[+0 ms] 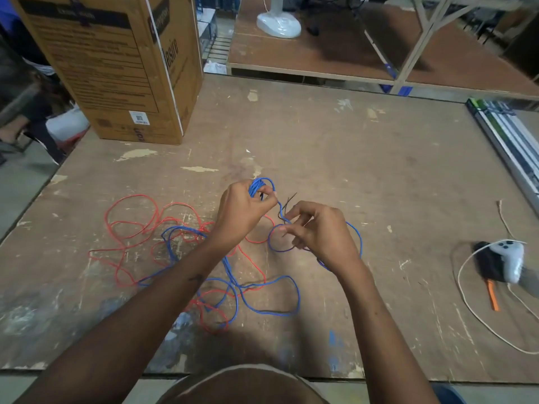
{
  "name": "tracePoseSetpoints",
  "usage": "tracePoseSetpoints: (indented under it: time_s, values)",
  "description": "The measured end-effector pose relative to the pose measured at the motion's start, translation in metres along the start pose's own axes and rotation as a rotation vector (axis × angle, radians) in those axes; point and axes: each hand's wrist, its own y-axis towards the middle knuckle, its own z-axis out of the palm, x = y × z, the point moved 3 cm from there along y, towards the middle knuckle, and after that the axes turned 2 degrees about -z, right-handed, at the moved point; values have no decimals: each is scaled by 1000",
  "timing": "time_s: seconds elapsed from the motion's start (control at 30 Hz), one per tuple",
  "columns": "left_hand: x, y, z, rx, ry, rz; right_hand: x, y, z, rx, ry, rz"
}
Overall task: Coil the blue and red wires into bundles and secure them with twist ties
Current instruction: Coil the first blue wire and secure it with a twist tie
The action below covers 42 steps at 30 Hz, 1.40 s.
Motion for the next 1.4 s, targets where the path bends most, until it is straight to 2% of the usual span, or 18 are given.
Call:
tracePoseSetpoints:
  time_s: [0.07,0.17,0.23,0.33,0.4,0.5,0.63,0.77,0.87,0.93,1.0,1.07,1.17,1.27,1.33,1.4]
  values:
    - [0,0,-1,-20,56,1,3,5,1,-79,-288,-76]
    - [10,2,1,54,72,-33,-6,9,-1,-138,-325,-21]
    - [16,2,0,167,50,-26,-19,9,-3,-201,-183,51]
    - [11,-5,-6,329,3,26,-35,6,5,-268,230,171]
    - [7,-10,-4,431,-169,-41,-40,4,11,-287,368,193]
    - [8,-12,-3,483,-342,-126,-38,2,6,-298,302,114]
    - [8,-14,-12,494,-318,-25,-30,2,-4,-282,377,5]
    - [-11,-28,-18,617,-324,108,-36,17,-2,-328,476,81]
    - [-31,-37,-15,750,-371,79,-37,25,14,-315,644,138]
    - [-34,-38,-13,782,-340,64,-35,25,16,-402,682,99]
    - [-29,-35,-10,788,-290,45,-32,23,4,-558,727,37]
    - [-20,-34,-5,790,-254,19,-26,24,-13,-641,690,-31]
    - [-11,-40,6,770,-260,8,-17,29,-21,-620,513,-96]
    - [-13,-46,13,680,-356,11,-28,32,-8,-554,409,16]
    - [-18,-47,12,641,-475,31,-39,29,6,-449,379,87]
    - [-24,-46,9,639,-636,17,-44,22,19,-332,319,62]
